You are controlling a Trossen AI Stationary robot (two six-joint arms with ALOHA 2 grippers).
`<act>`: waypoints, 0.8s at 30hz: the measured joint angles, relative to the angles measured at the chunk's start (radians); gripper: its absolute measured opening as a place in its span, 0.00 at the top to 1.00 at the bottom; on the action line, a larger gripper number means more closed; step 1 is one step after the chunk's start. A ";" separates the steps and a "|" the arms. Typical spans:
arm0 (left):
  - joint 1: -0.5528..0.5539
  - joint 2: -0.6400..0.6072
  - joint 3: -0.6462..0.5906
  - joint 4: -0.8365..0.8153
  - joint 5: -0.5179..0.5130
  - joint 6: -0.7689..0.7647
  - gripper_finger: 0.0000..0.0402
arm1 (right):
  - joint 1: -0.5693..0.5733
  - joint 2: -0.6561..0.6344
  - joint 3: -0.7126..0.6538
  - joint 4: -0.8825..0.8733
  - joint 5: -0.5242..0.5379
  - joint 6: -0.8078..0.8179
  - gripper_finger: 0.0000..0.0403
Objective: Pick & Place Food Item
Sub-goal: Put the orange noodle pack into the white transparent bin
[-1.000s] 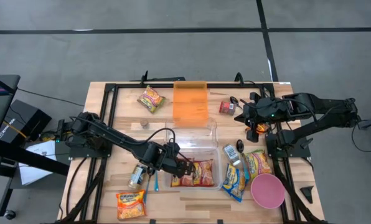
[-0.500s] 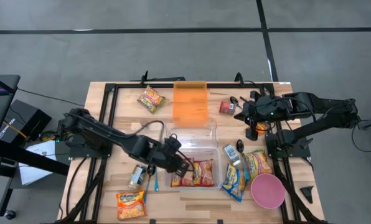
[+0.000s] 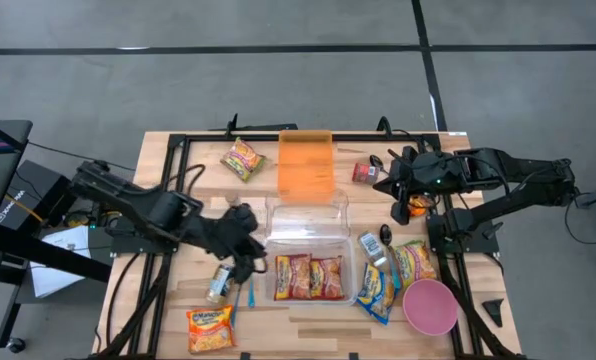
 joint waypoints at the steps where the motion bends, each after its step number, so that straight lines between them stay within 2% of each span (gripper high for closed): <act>1: -0.011 -0.011 0.000 -0.022 0.003 -0.027 0.83 | 0.000 0.000 0.000 0.000 0.001 0.027 1.00; 4: -0.058 -0.035 0.000 -0.098 0.040 -0.130 0.83 | 0.001 0.000 0.000 0.000 0.004 0.110 1.00; 9: -0.196 -0.038 -0.026 -0.060 0.134 -0.243 0.83 | 0.020 0.000 0.000 0.001 0.013 0.150 1.00; 15: -0.417 -0.035 -0.178 0.092 0.137 -0.308 0.83 | 0.034 0.000 0.000 0.011 0.032 0.220 1.00; 18: -0.502 -0.019 -0.253 0.100 0.131 -0.366 0.83 | 0.043 0.000 0.000 0.030 0.033 0.229 1.00; 24: -0.585 0.029 -0.391 0.179 0.127 -0.386 0.83 | 0.056 0.000 0.000 0.068 0.033 0.278 1.00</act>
